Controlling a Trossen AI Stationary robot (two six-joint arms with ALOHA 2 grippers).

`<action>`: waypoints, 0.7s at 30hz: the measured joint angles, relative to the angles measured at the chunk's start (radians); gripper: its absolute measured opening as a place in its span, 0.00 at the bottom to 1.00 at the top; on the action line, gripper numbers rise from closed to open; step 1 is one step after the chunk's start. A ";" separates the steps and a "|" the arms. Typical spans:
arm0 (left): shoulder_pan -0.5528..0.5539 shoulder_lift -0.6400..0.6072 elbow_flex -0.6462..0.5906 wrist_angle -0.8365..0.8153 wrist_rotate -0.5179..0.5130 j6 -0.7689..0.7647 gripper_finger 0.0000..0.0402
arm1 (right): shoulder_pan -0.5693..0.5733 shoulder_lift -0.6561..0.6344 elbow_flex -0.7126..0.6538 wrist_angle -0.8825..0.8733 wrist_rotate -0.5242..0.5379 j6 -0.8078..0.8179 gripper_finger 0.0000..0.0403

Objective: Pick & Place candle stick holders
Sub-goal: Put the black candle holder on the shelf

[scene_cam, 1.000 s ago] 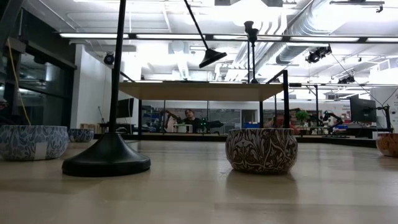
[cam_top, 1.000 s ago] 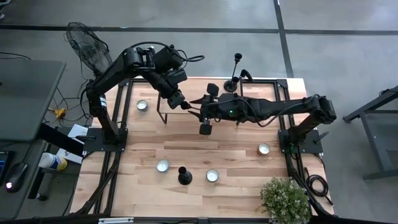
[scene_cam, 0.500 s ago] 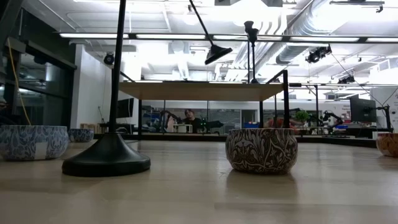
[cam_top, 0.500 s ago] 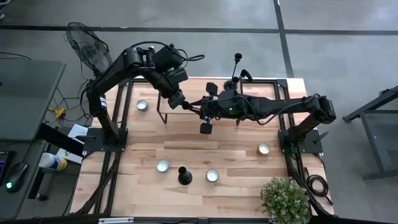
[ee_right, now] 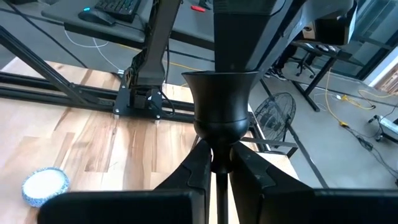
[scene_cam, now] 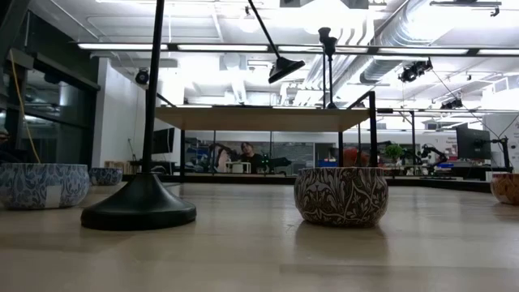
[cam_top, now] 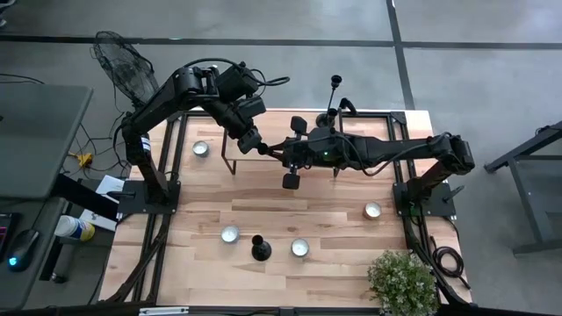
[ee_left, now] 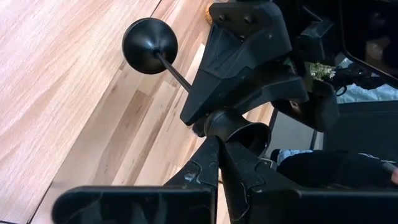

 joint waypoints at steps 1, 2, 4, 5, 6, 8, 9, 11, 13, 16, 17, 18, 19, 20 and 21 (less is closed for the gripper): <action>0.000 0.000 0.000 0.000 0.000 0.000 0.00 | 0.000 0.000 0.000 0.000 0.000 0.008 0.07; 0.000 0.000 0.000 0.000 0.000 0.000 0.00 | 0.000 0.000 0.000 0.000 0.000 0.016 0.07; 0.000 0.000 0.000 0.000 0.000 0.000 0.00 | 0.000 0.000 0.000 0.000 0.000 0.017 0.07; 0.000 0.000 0.000 0.000 -0.001 0.000 0.00 | 0.000 0.000 0.000 0.000 0.000 0.017 0.07; 0.000 0.000 0.000 0.000 -0.003 0.000 0.00 | 0.000 0.000 0.000 0.000 0.000 0.017 0.07; 0.000 0.000 0.000 0.000 -0.008 0.001 0.00 | 0.000 0.000 0.000 -0.001 0.000 0.018 0.07; 0.000 0.000 0.000 0.000 -0.008 0.001 0.00 | 0.000 0.000 0.000 -0.001 0.000 0.018 0.07; 0.000 0.000 0.000 0.000 -0.008 0.001 0.00 | 0.000 0.000 0.000 -0.001 0.000 0.018 0.07; 0.000 0.000 0.000 0.000 -0.010 0.001 0.00 | 0.000 0.000 0.000 -0.001 0.000 0.020 0.07; 0.000 0.000 0.000 0.000 -0.010 0.002 0.00 | 0.000 0.000 0.000 -0.001 0.000 0.021 0.07; 0.000 0.000 0.000 0.000 -0.010 0.002 0.00 | 0.000 0.000 0.000 -0.001 0.000 0.023 0.07; 0.000 0.000 0.000 0.000 -0.010 0.003 0.00 | 0.000 0.000 0.000 -0.001 0.000 0.025 0.07; 0.000 0.000 0.000 0.000 -0.010 0.004 0.00 | 0.000 0.000 0.000 -0.001 0.000 0.025 0.07; 0.000 0.000 0.000 0.000 -0.011 0.004 0.00 | 0.000 0.000 0.000 -0.001 0.000 0.025 0.07; 0.000 0.000 0.000 0.000 -0.011 0.004 0.01 | 0.000 0.000 0.000 -0.001 0.000 0.025 0.07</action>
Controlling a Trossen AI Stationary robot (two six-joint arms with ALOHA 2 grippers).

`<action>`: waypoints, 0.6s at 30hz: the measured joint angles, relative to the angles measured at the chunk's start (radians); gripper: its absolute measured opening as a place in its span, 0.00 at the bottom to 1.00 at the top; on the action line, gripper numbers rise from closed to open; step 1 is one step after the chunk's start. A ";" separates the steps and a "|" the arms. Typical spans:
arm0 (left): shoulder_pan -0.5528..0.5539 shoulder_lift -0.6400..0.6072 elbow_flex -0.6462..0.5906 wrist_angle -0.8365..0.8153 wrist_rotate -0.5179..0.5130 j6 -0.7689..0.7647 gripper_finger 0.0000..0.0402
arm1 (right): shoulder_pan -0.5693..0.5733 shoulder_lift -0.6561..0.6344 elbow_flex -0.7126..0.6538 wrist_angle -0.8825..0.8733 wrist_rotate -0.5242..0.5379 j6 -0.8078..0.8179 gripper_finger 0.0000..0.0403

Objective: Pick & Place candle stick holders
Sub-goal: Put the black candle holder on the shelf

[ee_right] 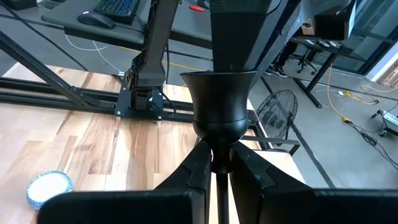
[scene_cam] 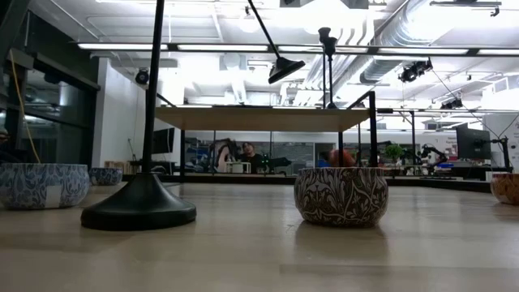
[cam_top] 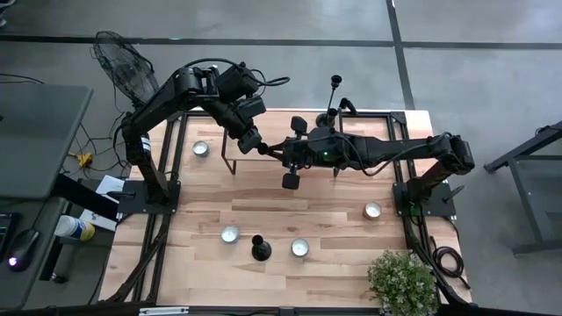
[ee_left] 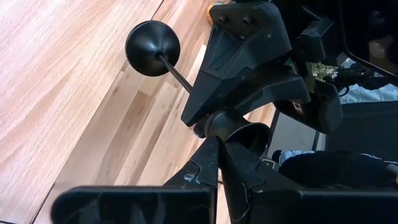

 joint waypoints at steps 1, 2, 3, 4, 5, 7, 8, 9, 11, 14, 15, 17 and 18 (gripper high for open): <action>0.000 0.000 0.000 0.000 0.000 0.000 0.01 | 0.000 0.000 0.000 0.000 0.000 0.000 0.07; 0.000 0.000 0.000 0.000 -0.001 0.000 0.02 | 0.000 0.000 0.000 0.000 0.000 0.000 0.07; 0.000 0.000 0.000 0.000 -0.001 0.000 0.02 | 0.000 0.000 0.000 0.000 0.000 0.001 0.07; 0.000 0.000 0.000 0.001 -0.002 0.000 0.03 | 0.000 0.000 0.000 0.000 0.000 0.002 0.07; 0.000 0.000 0.000 0.001 -0.003 0.000 0.04 | 0.000 0.000 0.000 0.000 0.000 0.004 0.07; 0.000 0.000 0.000 0.001 -0.003 0.000 0.04 | 0.000 0.000 0.000 0.000 0.000 0.006 0.07; 0.000 0.000 0.000 0.001 -0.003 0.000 0.04 | 0.000 0.000 0.000 0.000 0.000 0.006 0.07; 0.000 0.000 0.000 0.001 -0.002 0.000 0.04 | 0.000 0.000 0.000 0.000 0.000 0.006 0.07; 0.000 0.000 0.000 0.001 0.000 0.000 0.05 | 0.001 0.000 0.000 -0.001 0.000 0.006 0.07; 0.000 0.000 0.000 0.000 0.004 0.000 0.05 | 0.001 0.000 0.000 -0.002 -0.001 0.006 0.07; 0.000 0.000 0.000 0.000 0.005 0.000 0.05 | 0.001 0.000 0.000 -0.002 0.000 0.006 0.07; 0.000 0.000 0.000 0.000 0.005 0.000 0.05 | 0.001 0.000 0.000 -0.002 0.000 0.005 0.07; 0.000 0.000 0.000 0.000 0.006 0.000 0.05 | 0.001 0.000 0.000 -0.002 0.000 0.005 0.07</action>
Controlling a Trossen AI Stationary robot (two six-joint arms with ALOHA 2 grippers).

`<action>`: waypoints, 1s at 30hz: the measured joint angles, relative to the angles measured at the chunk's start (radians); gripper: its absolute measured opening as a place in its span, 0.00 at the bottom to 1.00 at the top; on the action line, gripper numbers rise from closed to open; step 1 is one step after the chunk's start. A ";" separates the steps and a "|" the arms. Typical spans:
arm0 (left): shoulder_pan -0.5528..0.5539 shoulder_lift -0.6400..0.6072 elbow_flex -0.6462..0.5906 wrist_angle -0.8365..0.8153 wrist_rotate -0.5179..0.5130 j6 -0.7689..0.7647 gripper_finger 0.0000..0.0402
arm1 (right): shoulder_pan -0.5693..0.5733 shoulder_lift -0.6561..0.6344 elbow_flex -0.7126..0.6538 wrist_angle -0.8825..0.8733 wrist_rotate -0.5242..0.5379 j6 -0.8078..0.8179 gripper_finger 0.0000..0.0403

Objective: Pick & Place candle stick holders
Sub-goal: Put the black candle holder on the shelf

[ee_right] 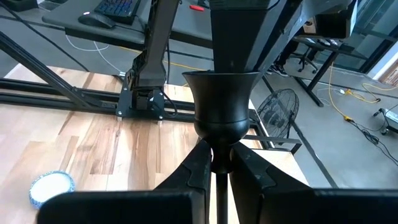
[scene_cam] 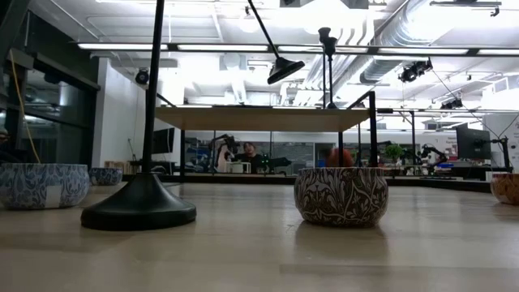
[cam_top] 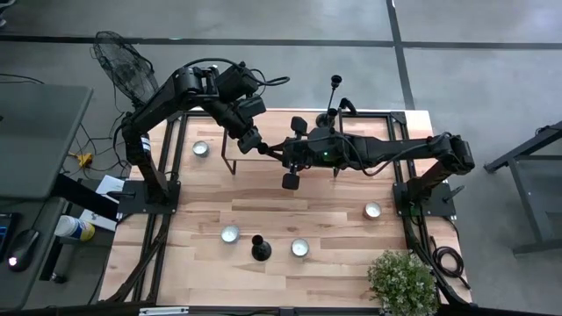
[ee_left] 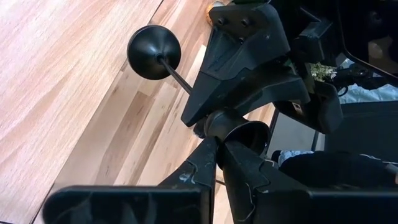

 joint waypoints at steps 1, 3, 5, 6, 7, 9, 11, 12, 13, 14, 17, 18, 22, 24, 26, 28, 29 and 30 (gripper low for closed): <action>0.000 0.000 0.000 0.000 0.000 0.000 0.05 | 0.000 0.000 0.000 0.000 0.000 0.000 0.07; 0.000 0.000 0.000 0.000 0.001 0.000 0.05 | 0.000 0.000 0.000 0.000 0.000 0.000 0.07; 0.000 0.000 0.000 0.001 0.002 0.002 0.05 | 0.000 0.000 0.000 0.000 0.000 -0.001 0.07; 0.000 0.000 0.000 0.003 0.002 0.006 0.05 | 0.000 0.000 0.000 0.000 0.000 -0.001 0.07; 0.000 0.000 0.000 0.006 0.002 0.012 0.05 | 0.000 0.000 0.000 0.000 0.000 -0.001 0.07; 0.000 0.000 0.000 0.014 0.002 0.021 0.05 | 0.000 -0.001 0.000 0.000 0.000 -0.001 0.07; 0.000 0.000 0.000 0.016 0.002 0.023 0.05 | 0.000 -0.001 0.000 0.000 0.000 -0.002 0.07; 0.001 0.000 0.000 0.016 0.003 0.023 0.05 | 0.000 -0.001 0.000 0.000 0.000 -0.002 0.07; 0.002 0.000 0.000 0.016 0.003 0.024 0.05 | 0.000 -0.001 0.000 0.000 0.000 -0.002 0.07; 0.002 0.000 0.000 0.016 0.003 0.025 0.05 | 0.000 -0.001 0.000 0.000 0.000 -0.002 0.07; 0.002 0.000 0.000 0.017 0.003 0.026 0.05 | 0.000 -0.001 0.000 0.000 0.000 -0.002 0.07; 0.002 0.000 0.000 0.017 0.002 0.026 0.05 | 0.000 -0.001 0.000 0.000 0.000 -0.002 0.07; 0.002 0.000 0.000 0.018 0.002 0.033 0.05 | 0.000 -0.001 0.000 0.000 0.000 -0.002 0.07; 0.002 0.000 0.000 0.018 0.002 0.053 0.05 | 0.000 -0.001 0.000 -0.002 0.000 -0.002 0.07; 0.002 0.000 0.000 0.019 0.003 0.055 0.06 | 0.000 -0.001 0.000 -0.006 0.000 -0.002 0.07; 0.002 0.000 0.000 0.021 0.002 0.056 0.09 | 0.000 -0.001 0.000 -0.011 0.000 -0.002 0.07; 0.002 0.000 0.000 0.022 0.002 0.056 0.11 | 0.000 -0.001 0.000 -0.013 0.000 -0.002 0.07; 0.002 0.000 0.000 0.026 0.002 0.056 0.14 | 0.000 -0.001 0.000 -0.013 0.000 -0.003 0.07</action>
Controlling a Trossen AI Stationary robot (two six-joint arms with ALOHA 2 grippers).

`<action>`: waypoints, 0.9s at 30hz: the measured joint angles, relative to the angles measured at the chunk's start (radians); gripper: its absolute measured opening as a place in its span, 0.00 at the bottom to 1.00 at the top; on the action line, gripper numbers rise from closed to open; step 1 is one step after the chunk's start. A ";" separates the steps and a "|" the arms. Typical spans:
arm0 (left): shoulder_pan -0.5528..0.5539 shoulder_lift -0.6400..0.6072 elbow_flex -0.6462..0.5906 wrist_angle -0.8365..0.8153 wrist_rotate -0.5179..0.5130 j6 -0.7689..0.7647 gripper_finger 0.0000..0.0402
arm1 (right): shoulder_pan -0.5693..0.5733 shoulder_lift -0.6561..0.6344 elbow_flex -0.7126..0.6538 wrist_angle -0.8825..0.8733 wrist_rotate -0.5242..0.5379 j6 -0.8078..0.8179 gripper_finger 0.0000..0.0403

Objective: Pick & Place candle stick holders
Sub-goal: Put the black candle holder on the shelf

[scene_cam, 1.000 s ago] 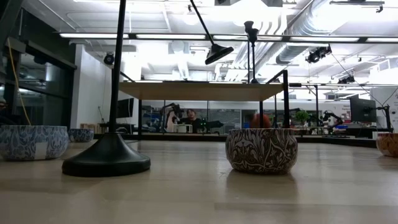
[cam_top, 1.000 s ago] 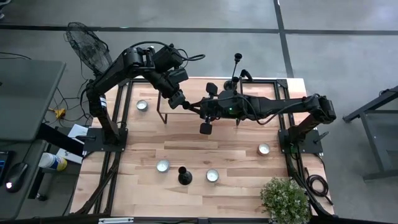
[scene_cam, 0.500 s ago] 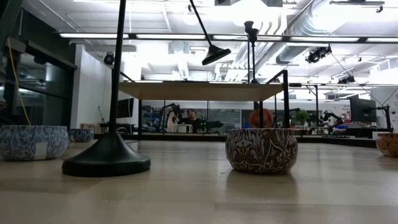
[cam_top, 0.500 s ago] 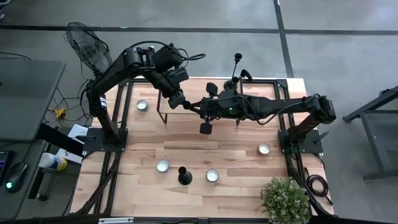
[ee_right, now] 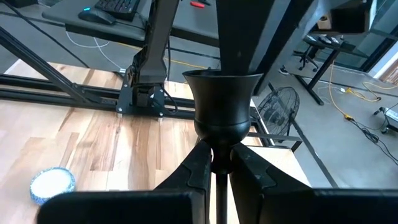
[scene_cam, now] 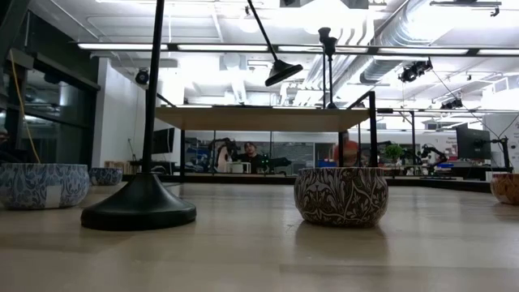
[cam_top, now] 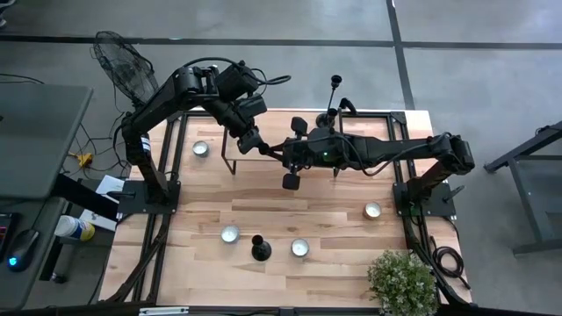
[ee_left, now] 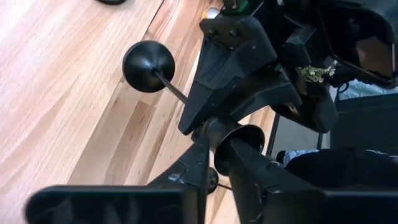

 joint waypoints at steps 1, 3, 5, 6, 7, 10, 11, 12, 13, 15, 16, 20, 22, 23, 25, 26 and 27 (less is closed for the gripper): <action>0.000 0.000 0.000 0.004 0.000 0.000 0.16 | 0.000 0.000 0.000 0.000 0.000 0.000 0.07; 0.000 0.000 0.000 0.009 0.000 0.000 0.21 | 0.000 0.000 0.000 0.000 0.000 0.000 0.07; 0.000 0.000 0.000 0.015 0.000 -0.006 0.26 | 0.000 0.000 0.000 0.000 0.003 0.001 0.07; 0.000 0.000 0.000 0.018 0.000 -0.007 0.28 | 0.000 0.000 0.000 0.000 0.004 0.002 0.07; 0.000 0.000 0.000 0.018 0.000 -0.007 0.29 | 0.000 0.000 0.000 -0.002 0.004 0.009 0.07; 0.000 -0.004 0.000 0.018 -0.015 -0.004 0.30 | 0.000 0.000 0.000 -0.020 0.005 0.017 0.07; 0.000 -0.008 0.000 0.018 -0.032 -0.004 0.30 | 0.000 0.000 0.000 -0.024 0.005 0.017 0.07; 0.000 -0.016 0.000 0.018 -0.050 -0.003 0.30 | 0.000 0.000 0.000 -0.025 0.006 0.020 0.07; 0.000 -0.027 0.000 0.018 -0.067 0.001 0.30 | 0.000 0.000 0.000 -0.025 0.007 0.027 0.07; 0.000 -0.052 0.000 0.018 -0.107 0.017 0.30 | 0.000 0.000 0.000 -0.022 0.008 0.042 0.07; 0.000 -0.065 0.000 0.018 -0.128 0.023 0.30 | 0.000 0.000 0.000 -0.023 0.009 0.042 0.07; 0.000 -0.115 0.000 0.019 -0.226 0.035 0.30 | 0.007 0.000 0.000 -0.021 0.031 0.043 0.07; 0.000 -0.144 0.000 0.019 -0.284 0.047 0.30 | 0.013 0.000 0.000 -0.013 0.041 0.043 0.07; 0.000 -0.157 0.000 0.019 -0.312 0.052 0.30 | 0.016 0.000 0.000 -0.004 0.048 0.046 0.07; 0.000 -0.181 0.000 0.019 -0.366 0.068 0.30 | 0.022 -0.001 0.000 0.013 0.063 0.057 0.07; 0.000 -0.191 0.000 0.020 -0.390 0.079 0.30 | 0.022 -0.001 0.000 0.025 0.065 0.064 0.07; 0.000 -0.201 0.000 0.020 -0.411 0.088 0.30 | 0.022 -0.001 0.000 0.036 0.064 0.069 0.07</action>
